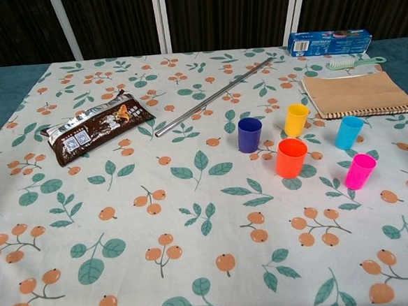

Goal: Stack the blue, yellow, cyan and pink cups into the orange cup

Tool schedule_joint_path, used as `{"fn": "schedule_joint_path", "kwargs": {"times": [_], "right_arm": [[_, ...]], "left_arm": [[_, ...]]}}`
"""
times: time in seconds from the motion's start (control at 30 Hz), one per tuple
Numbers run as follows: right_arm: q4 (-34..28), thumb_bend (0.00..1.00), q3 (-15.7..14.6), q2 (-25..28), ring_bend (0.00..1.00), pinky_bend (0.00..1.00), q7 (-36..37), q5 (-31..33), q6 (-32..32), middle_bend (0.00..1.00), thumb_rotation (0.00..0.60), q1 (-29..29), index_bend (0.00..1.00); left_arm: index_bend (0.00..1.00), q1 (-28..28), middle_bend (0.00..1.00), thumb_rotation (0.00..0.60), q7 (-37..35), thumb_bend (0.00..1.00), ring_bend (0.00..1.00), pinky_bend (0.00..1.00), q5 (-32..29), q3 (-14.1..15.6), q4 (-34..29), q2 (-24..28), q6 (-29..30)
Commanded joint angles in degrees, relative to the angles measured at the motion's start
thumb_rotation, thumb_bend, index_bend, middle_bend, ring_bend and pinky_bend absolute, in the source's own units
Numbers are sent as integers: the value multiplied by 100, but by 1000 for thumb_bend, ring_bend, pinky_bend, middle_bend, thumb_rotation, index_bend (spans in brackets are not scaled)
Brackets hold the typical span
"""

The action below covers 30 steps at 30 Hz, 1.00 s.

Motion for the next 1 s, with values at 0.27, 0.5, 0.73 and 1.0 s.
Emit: {"fn": "schedule_joint_path", "kwargs": {"times": [0.27, 0.5, 0.73, 1.0], "right_arm": [[-136, 349, -72, 73, 24, 113, 270, -36, -123, 0, 600, 25, 65], [-364, 350, 70, 325, 24, 113, 275, 14, -636, 0, 600, 387, 65], [-1082, 350, 484, 748, 24, 93, -115, 586, -1850, 0, 600, 1190, 65], [-1738, 349, 891, 811, 24, 93, -786, 1485, -2999, 0, 600, 2118, 65]], "left_arm": [[132, 16, 32, 600, 2, 389, 0, 34, -34, -7, -24, 4, 10], [132, 8, 32, 600, 28, 389, 0, 34, -34, 4, -40, -2, -17], [132, 12, 33, 600, 18, 389, 0, 34, -51, -4, -53, -1, -16], [132, 7, 32, 600, 19, 389, 0, 34, -94, -14, -61, 3, -45]]}}
